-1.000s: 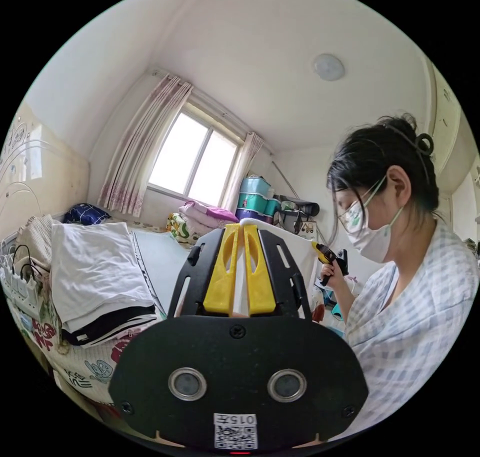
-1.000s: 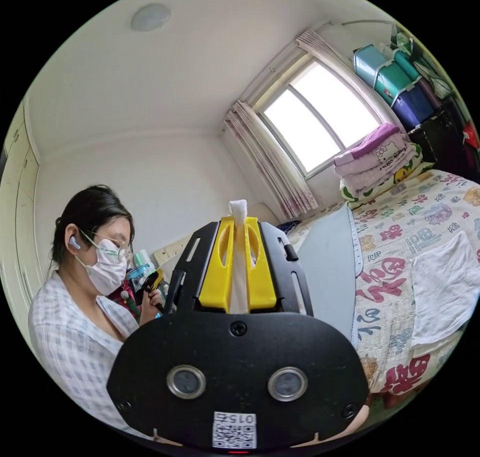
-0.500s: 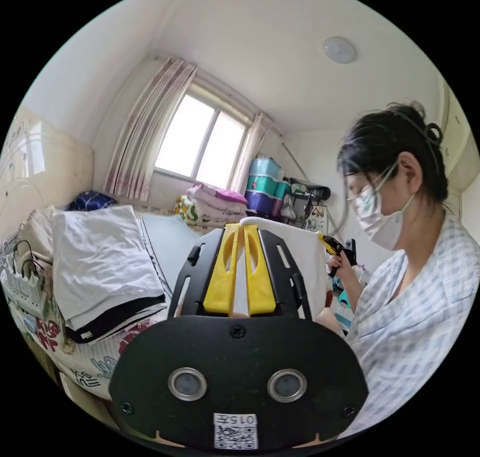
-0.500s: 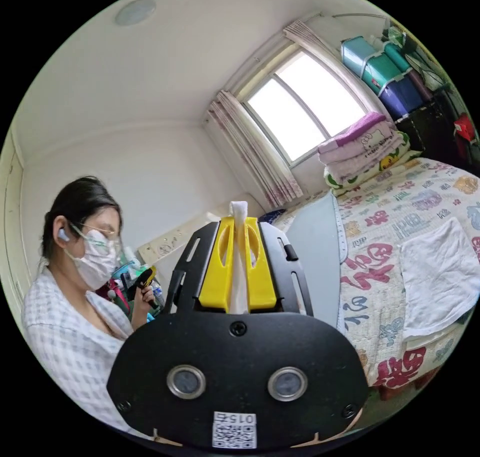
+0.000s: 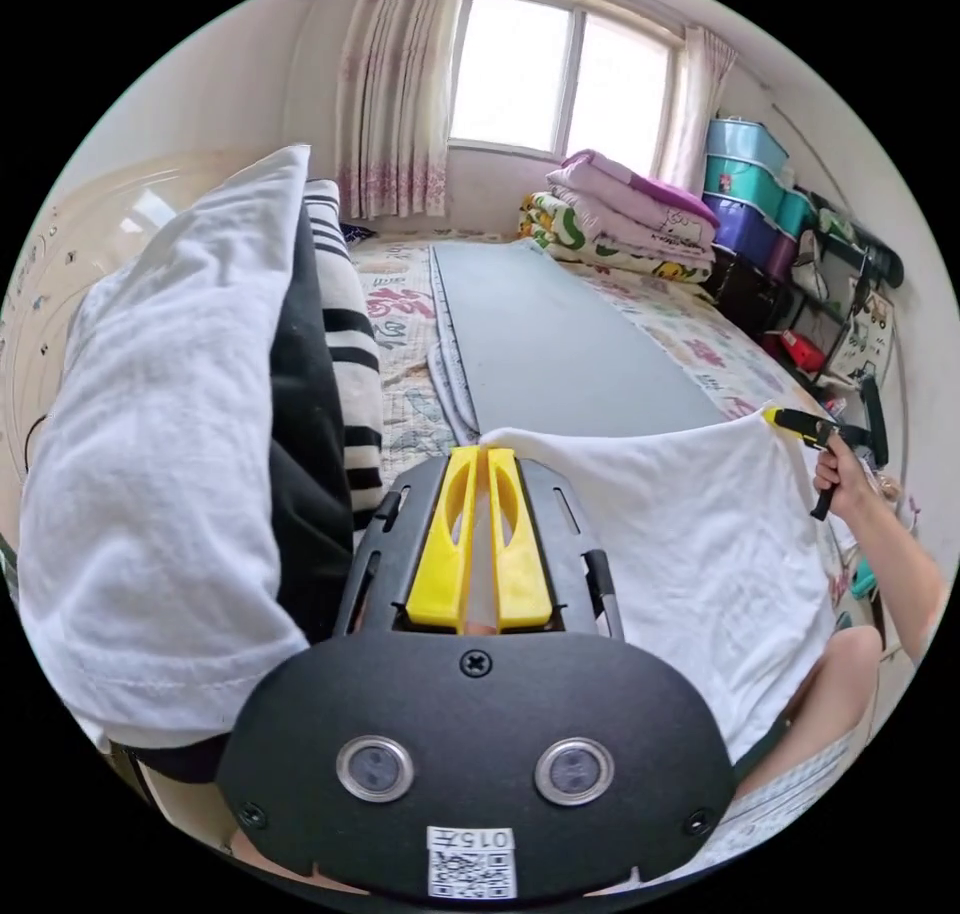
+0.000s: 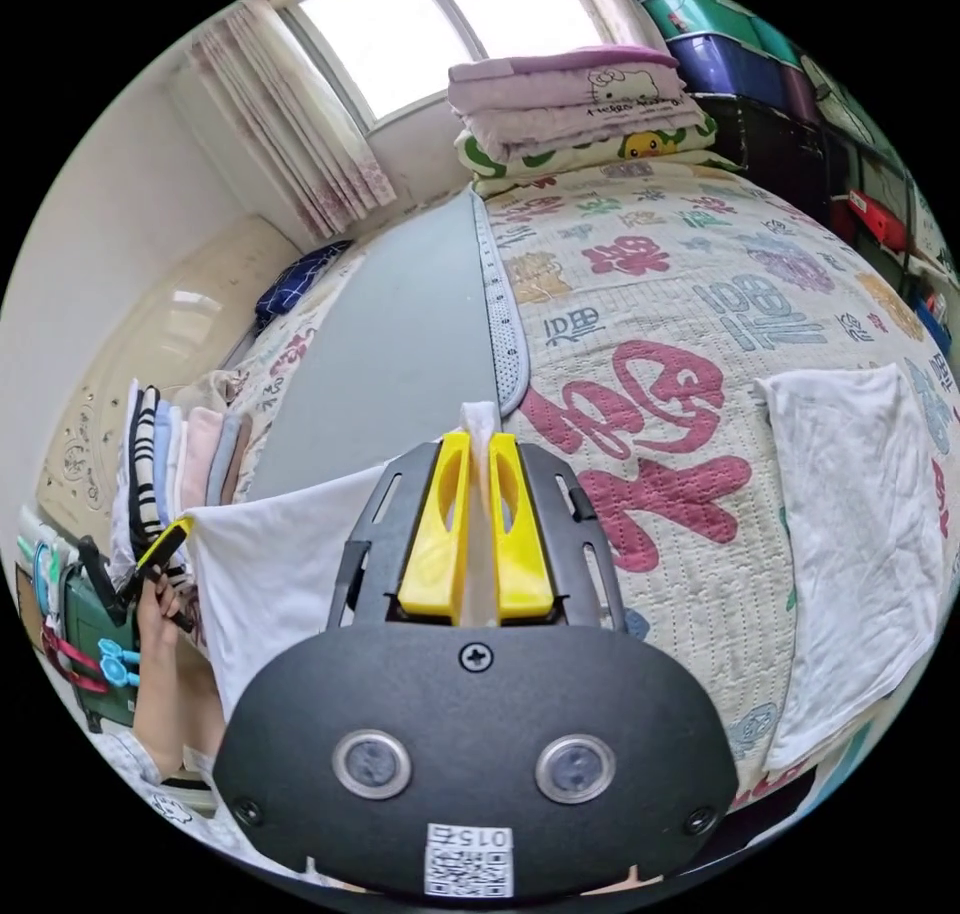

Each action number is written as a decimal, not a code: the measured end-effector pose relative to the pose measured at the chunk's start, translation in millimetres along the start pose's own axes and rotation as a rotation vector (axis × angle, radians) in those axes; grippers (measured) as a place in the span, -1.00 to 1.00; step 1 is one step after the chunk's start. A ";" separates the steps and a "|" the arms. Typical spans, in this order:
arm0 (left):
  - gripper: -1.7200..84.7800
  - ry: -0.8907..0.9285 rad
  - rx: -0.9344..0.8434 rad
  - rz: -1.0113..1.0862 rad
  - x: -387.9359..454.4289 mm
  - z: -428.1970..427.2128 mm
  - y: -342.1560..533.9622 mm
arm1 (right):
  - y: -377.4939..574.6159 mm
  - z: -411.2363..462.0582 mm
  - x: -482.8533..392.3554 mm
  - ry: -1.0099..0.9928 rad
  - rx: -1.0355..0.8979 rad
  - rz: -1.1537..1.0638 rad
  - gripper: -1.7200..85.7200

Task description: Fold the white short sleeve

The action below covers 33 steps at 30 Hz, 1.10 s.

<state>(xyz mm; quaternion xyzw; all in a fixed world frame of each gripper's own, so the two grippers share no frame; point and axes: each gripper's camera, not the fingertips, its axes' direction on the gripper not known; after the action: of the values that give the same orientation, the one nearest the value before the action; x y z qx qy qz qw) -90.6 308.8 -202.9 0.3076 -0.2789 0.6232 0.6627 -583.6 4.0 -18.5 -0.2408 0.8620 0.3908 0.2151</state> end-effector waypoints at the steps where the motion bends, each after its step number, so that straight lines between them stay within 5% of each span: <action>1: -0.96 -0.016 0.002 0.005 5.4 7.3 -3.6 | -3.1 9.7 4.1 -0.001 -0.004 0.011 -0.87; 12: -0.78 -0.020 0.119 0.109 79.0 5.6 -33.7 | 28.2 -18.6 45.0 0.022 0.078 -0.024 -0.85; 15: -0.77 0.231 0.178 0.357 130.1 -38.1 -21.4 | 76.3 -60.9 29.4 -0.181 0.034 -0.346 -0.84; 17: -0.74 0.502 0.079 0.525 155.3 -47.4 -7.3 | 127.3 -85.8 13.2 -0.268 -0.085 -0.550 -0.81; 20: -0.72 0.633 -0.100 0.699 182.2 -32.3 16.1 | 192.8 -103.0 -2.1 -0.334 -0.202 -0.773 -0.78; 33: -0.76 0.476 -0.390 0.928 265.5 58.1 59.7 | 271.3 -58.5 -11.8 -0.168 -0.510 -1.023 -0.68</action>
<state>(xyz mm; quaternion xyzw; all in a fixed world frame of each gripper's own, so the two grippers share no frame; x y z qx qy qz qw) -131.4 440.7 38.6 -0.1250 -0.3379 0.8387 0.4083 -743.2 118.4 178.0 -0.6394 0.4942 0.4503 0.3796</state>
